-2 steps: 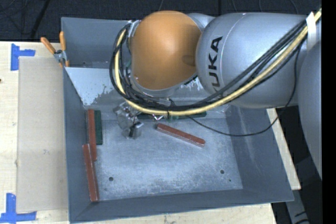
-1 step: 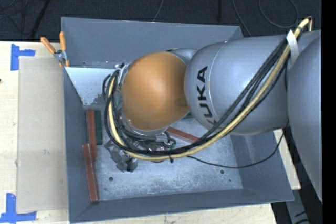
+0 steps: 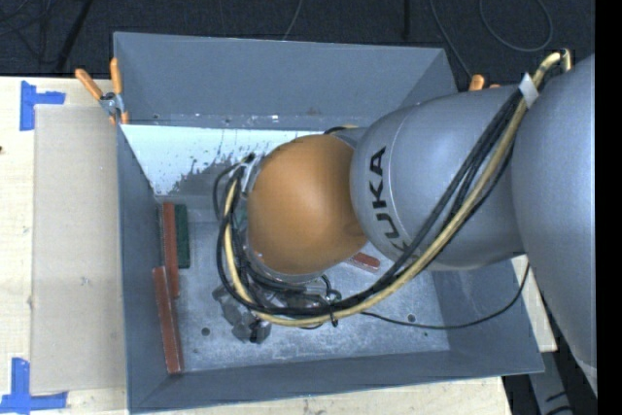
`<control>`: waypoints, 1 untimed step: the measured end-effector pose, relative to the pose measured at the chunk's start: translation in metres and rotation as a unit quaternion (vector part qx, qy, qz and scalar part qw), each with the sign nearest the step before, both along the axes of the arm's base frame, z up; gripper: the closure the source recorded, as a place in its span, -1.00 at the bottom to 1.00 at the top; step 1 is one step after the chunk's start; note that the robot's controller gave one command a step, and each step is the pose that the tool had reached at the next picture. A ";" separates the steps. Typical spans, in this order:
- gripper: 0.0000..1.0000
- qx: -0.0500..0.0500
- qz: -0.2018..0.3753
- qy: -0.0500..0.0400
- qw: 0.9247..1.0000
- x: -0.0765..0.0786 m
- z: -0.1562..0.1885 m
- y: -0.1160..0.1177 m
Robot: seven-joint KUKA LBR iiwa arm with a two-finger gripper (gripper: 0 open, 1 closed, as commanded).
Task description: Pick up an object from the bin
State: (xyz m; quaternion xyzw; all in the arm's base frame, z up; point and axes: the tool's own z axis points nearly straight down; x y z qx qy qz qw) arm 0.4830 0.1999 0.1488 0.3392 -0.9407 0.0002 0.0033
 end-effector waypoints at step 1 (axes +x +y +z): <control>1.00 0.000 -0.066 -0.002 0.998 -0.010 -0.006 0.031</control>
Offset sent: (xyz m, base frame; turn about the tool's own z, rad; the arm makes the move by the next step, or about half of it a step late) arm -0.0091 0.0310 -0.0054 0.1337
